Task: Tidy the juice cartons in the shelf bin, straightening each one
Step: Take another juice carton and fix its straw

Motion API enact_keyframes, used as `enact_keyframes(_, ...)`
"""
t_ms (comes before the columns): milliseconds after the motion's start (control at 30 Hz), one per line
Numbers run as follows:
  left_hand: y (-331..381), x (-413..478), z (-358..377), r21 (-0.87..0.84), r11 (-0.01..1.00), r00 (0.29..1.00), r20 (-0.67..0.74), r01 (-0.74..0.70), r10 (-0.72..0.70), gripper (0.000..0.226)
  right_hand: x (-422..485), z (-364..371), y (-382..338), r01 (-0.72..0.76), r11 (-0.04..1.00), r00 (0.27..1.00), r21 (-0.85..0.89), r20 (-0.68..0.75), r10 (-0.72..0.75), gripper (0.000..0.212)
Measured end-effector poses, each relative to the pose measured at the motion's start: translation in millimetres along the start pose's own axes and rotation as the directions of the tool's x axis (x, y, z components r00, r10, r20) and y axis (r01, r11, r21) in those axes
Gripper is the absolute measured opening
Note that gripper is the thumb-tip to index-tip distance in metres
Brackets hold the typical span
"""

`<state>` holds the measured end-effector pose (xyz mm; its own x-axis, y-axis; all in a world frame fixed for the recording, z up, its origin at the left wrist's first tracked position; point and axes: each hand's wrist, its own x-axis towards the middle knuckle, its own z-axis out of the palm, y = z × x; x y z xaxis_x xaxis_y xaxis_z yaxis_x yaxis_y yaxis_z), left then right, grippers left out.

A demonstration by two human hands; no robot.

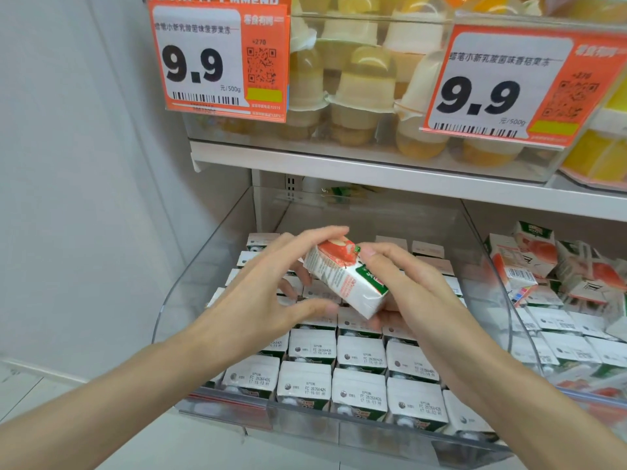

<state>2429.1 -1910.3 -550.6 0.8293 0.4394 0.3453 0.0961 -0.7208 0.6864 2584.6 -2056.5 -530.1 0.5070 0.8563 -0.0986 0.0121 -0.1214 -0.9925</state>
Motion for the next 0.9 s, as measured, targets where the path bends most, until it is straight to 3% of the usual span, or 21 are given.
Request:
enact_keyframes(100, -3, 1, -3, 0.057, 0.998, 0.999, -0.039, 0.004, -0.002, 0.055, 1, 0, -2, -0.013, 1.000, 1.000, 0.027, 0.027, 0.012, 0.034)
enact_keyframes(200, -6, 3, -4, 0.044, 0.999, 0.996, -0.084, 0.029, -0.026, 0.047, 0, -2, -5, 0.001, 0.998, 0.997, 0.060, 0.083, -0.006, 0.047)
enact_keyframes(267, -8, 4, -5, 0.017, 0.999, 0.993, -0.111, 0.044, -0.042, 0.045, -2, -4, -4, 0.046, 0.999, 0.990, -0.008, 0.133, -0.044, 0.048)
enact_keyframes(367, -8, 4, -6, 0.006, 0.998, 0.991, -0.120, 0.058, -0.057, 0.055, -3, -5, 0, 0.117, 0.986, 0.988, -0.119, 0.110, -0.104, 0.051)
enact_keyframes(500, -4, 3, -4, -0.015, 0.997, 0.992, -0.101, 0.076, -0.077, 0.053, -1, -3, 0, 0.201, 0.956, 0.979, -0.214, 0.029, -0.200, 0.035)
enact_keyframes(600, 2, 3, -3, -0.074, 0.993, 0.992, -0.082, 0.087, -0.093, 0.046, -1, -3, 0, 0.193, 0.967, 0.977, -0.169, -0.056, -0.205, 0.035)
enact_keyframes(733, 8, 1, 3, -0.071, 0.997, 0.999, -0.002, 0.035, -0.036, 0.076, -1, -1, 1, 0.120, 0.991, 0.983, -0.052, -0.131, -0.126, 0.037)
enact_keyframes(800, 9, -1, 7, 0.017, 1.000, 1.000, -0.008, -0.003, 0.003, 0.087, -1, -1, 1, 0.093, 0.996, 0.989, 0.014, -0.115, -0.091, 0.039)
enact_keyframes(900, 4, 1, 7, 0.007, 1.000, 0.997, -0.083, 0.007, -0.007, 0.079, -2, -2, 1, 0.085, 0.996, 0.996, 0.037, -0.005, -0.085, 0.035)
